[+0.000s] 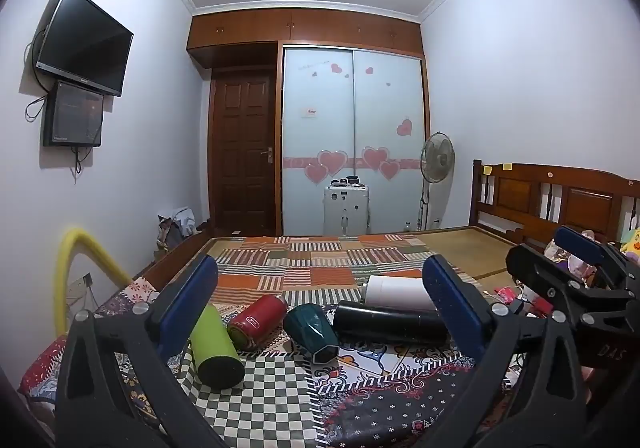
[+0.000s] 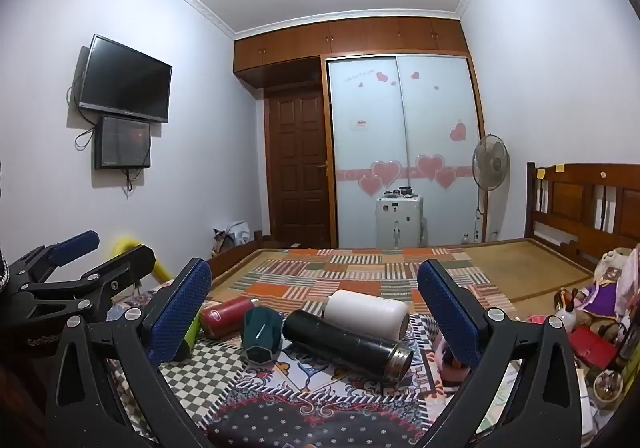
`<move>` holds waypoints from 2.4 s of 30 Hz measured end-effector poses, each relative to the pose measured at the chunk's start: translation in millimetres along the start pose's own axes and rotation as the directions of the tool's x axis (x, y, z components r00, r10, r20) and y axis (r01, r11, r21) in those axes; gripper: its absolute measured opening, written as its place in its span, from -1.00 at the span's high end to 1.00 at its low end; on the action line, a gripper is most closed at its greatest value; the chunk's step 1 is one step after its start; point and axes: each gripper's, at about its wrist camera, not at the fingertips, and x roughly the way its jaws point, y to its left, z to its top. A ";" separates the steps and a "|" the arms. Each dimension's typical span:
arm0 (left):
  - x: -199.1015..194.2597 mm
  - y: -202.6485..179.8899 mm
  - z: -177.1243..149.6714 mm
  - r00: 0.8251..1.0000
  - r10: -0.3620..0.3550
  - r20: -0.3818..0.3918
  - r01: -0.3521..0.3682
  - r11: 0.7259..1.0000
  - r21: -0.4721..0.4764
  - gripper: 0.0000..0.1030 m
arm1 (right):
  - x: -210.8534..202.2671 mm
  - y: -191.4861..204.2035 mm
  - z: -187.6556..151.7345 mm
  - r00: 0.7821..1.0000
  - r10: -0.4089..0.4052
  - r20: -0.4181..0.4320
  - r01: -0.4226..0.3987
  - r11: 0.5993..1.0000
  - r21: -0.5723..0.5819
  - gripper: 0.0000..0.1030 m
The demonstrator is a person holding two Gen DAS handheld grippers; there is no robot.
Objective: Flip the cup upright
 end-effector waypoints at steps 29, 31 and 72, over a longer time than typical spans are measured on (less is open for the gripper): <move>-4.3 0.2 -0.1 1.000 -0.003 0.012 0.003 1.000 -0.005 -1.00 | -0.7 0.5 1.0 1.000 0.002 -0.001 -0.002 1.000 0.017 -1.00; -3.9 1.1 -0.4 1.000 -0.003 0.010 0.003 1.000 -0.009 -1.00 | -0.7 1.8 1.2 1.000 0.002 -0.001 -0.002 1.000 0.017 -1.00; -4.1 1.5 -3.7 1.000 -0.011 -0.002 0.011 1.000 -0.008 -1.00 | -1.5 1.2 -0.3 1.000 0.000 -0.002 0.000 1.000 0.022 -1.00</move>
